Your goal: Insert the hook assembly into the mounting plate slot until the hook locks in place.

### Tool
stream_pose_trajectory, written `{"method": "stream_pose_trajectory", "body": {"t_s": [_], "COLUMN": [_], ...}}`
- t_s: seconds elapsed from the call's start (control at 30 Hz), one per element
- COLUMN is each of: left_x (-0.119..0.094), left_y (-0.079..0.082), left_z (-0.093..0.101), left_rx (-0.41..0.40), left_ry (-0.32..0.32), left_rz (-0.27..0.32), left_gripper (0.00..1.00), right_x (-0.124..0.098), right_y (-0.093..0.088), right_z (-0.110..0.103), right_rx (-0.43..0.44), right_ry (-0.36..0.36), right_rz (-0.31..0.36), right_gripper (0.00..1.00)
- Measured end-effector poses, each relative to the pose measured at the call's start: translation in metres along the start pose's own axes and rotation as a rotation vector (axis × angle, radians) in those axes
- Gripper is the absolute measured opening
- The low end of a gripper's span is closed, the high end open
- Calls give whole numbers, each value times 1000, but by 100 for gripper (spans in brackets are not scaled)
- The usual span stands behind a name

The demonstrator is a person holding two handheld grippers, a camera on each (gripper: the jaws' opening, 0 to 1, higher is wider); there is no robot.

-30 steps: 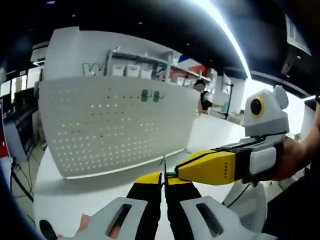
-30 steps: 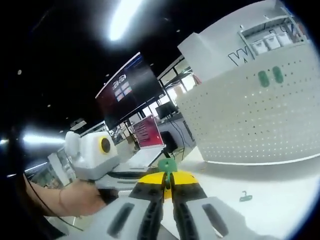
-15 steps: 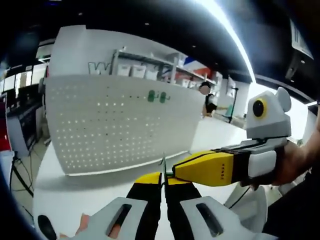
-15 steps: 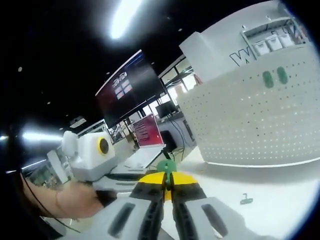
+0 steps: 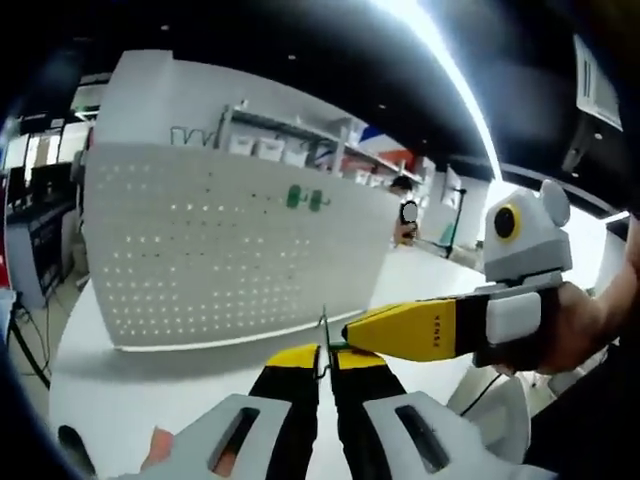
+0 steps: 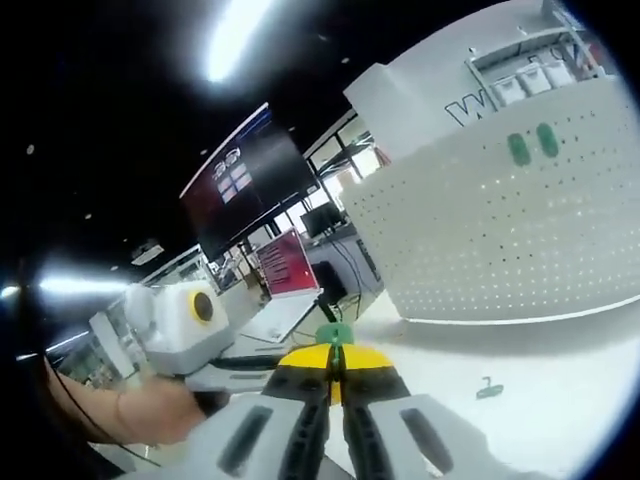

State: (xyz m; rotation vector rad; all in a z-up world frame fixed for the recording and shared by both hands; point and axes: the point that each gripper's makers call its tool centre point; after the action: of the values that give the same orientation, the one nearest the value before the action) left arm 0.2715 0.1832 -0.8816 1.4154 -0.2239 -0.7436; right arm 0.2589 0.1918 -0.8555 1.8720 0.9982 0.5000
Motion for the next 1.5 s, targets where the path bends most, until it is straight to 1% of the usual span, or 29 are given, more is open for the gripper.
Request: {"method": "stream_pose_trajectory", "body": {"t_s": [0.03, 0.1, 0.17, 0.2, 0.27, 0.33, 0.37, 0.4, 0.43, 0.47, 0.57, 0.63, 0.67, 0.73, 0.83, 1.07, 1.2, 1.27, 1.37, 1.5], "left_x": [0, 0, 0, 0, 0, -1, -2, -2, -2, -2, -1, -1, -1, -1, -2, -3, -3, -4, -4, -3], "left_y": [-2, -4, -7, -11, -14, -15, -16, -17, -17, -18, -20, -21, -19, -16, -16, -12, -12, -11, -6, -8], "left_z": [-1, -2, -2, -2, -3, -5, -5, -3, -1, 0, 1, 1, 2, 3, 4, 6, 7, 8, 8, 8], "left_rx": [-6, -6, -19, -35, -19, -22, -33, -65, -93, -100, -92, -94, -112, -163, -150, -146, -148, -149, -183, -180], "left_ry": [2, -1, -12, -23, -18, -19, -22, -33, -45, -50, -46, -51, -59, -76, -73, -89, -99, -104, -110, -106], "left_rz": [-13, -19, -24, -46, -49, -54, -55, -57, -61, -63, -63, -63, -57, -37, -36, -25, -36, -35, -22, -32], "left_gripper": [10, 12, 19, 22, 27, 33, 35, 36, 38, 40, 47, 52, 53, 58, 65, 74, 77, 78, 79, 80], "right_x": [0, 0, 0, 0, 0, -2, -3, -4, -4, -4, -5, -7, -8, -10, -11, -15, -17, -18, -19, -19], "right_y": [0, -1, -2, -2, -3, -2, -1, 1, 1, 1, 2, 5, 8, 10, 12, 16, 18, 19, 22, 29], "right_z": [0, -1, -1, 0, 1, 3, 4, 4, 5, 6, 9, 11, 11, 14, 18, 29, 35, 38, 43, 48], "right_rx": [2, -2, -19, -26, -20, -23, -18, -10, -18, -23, -32, -52, -65, -86, -97, -126, -133, -135, -156, -194], "right_ry": [1, 1, -2, -6, -6, -12, -12, -13, -18, -19, -26, -34, -36, -46, -56, -85, -103, -110, -125, -145], "right_rz": [0, -1, -9, -9, -10, -7, 2, 11, 8, 6, 4, 8, 25, 28, 28, 28, 28, 31, 33, 37], "right_gripper": [0, 0, 0, 0, 0, 0, 0, 0, 0, 0, 0, 0, 0, 0, 0, 0, 0, 0, 0, 0]}}
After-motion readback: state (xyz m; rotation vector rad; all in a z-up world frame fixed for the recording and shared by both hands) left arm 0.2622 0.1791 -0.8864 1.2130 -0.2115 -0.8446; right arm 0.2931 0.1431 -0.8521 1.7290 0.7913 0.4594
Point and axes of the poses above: the point that each gripper's makers call its tool centre point, and the gripper's own axes: x roughly forward along the fingers, z roughly to its right, y roughly out of its top, and after that the axes turned 11 degrees about y, right-handed
